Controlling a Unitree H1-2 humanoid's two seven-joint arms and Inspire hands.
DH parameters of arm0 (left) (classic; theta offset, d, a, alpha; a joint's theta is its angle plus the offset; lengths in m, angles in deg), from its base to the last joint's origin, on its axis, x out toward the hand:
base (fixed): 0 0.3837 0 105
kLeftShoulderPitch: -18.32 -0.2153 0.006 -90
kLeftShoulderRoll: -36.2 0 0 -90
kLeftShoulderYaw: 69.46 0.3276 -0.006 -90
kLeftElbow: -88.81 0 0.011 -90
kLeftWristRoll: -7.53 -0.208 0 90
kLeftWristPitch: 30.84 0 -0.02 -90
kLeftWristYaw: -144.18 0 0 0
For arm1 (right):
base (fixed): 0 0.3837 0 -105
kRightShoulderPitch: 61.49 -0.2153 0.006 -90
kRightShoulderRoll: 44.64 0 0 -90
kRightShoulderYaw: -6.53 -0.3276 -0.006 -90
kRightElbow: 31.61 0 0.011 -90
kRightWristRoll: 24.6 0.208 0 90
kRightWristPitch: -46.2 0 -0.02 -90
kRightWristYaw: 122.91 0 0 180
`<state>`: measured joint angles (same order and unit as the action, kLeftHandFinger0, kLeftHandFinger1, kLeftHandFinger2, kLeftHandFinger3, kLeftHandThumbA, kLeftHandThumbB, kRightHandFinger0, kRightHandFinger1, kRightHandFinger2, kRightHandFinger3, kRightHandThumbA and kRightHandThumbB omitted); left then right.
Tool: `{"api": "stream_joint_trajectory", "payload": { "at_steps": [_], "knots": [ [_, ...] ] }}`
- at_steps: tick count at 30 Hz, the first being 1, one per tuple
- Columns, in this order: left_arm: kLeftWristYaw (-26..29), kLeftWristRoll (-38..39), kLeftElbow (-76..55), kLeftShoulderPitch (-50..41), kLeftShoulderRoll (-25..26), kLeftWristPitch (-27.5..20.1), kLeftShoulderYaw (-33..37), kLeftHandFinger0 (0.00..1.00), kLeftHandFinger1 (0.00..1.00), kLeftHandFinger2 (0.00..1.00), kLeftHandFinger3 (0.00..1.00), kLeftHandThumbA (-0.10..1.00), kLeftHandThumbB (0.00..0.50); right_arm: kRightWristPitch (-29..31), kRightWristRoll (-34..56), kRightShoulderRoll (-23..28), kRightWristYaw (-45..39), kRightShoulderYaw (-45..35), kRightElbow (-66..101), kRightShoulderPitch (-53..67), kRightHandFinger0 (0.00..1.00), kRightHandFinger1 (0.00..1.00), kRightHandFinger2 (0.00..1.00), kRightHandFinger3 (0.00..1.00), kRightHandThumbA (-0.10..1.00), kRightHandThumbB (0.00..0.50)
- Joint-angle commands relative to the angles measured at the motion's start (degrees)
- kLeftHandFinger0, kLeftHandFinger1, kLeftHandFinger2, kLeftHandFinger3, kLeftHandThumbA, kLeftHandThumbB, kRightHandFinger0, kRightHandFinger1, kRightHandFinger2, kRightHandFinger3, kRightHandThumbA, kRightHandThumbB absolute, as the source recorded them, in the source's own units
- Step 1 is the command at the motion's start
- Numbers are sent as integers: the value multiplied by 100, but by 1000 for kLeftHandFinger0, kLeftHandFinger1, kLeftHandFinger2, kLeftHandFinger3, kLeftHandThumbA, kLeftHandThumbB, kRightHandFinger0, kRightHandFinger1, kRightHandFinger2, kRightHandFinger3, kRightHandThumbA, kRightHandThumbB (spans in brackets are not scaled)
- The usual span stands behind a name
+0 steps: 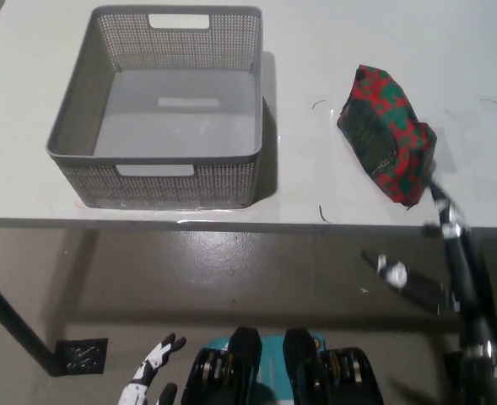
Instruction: Use the right hand to pick up a bag of coffee beans on the right hand side and place it into a container on the left hand side
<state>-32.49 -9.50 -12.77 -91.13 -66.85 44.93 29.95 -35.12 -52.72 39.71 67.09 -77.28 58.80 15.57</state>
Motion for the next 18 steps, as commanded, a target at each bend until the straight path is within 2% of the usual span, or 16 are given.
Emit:
{"api": "stream_joint_trajectory", "payload": {
  "at_steps": [1, 4, 6, 7, 10, 13, 18],
  "knots": [
    [-3, 21, -166, 58, -106, 245, -56, 1000, 1000, 1000, 1000, 1000, 359, -686, -383, 109, -201, -48, -231, -812, 1000, 1000, 1000, 1000, 1000, 500],
    [-31, -8, -228, 20, -96, 226, -15, 1000, 1000, 1000, 1000, 1000, 365, -1095, -674, 211, -331, 33, -323, -1300, 1000, 1000, 1000, 1000, 1000, 500],
    [-24, -35, -203, -19, -103, 162, 24, 1000, 1000, 1000, 1000, 1000, 382, -1548, -833, 272, -701, 100, 28, -1518, 1000, 1000, 1000, 1000, 1000, 500],
    [-20, -39, -183, -81, -97, 128, 44, 1000, 1000, 1000, 1000, 1000, 410, -1946, -1061, 321, -1036, 200, 354, -1654, 1000, 1000, 1000, 1000, 1000, 473],
    [-21, -29, -196, -235, -105, 98, 96, 1000, 1000, 1000, 1000, 1000, 418, -2796, -1736, 444, -1816, 440, 794, -2257, 1000, 1000, 1000, 1000, 997, 442],
    [-1, 35, -181, -435, -89, -61, 131, 1000, 1000, 1000, 1000, 1000, 422, -3455, -2053, 540, -2405, 632, 412, -3025, 1000, 1000, 1000, 1000, 979, 495],
    [-7, 143, -243, -635, -33, -150, 123, 1000, 1000, 1000, 1000, 1000, 433, -3560, -2171, 570, -2758, 690, -603, -3884, 1000, 1000, 1000, 1000, 919, 500]
  ]
}}
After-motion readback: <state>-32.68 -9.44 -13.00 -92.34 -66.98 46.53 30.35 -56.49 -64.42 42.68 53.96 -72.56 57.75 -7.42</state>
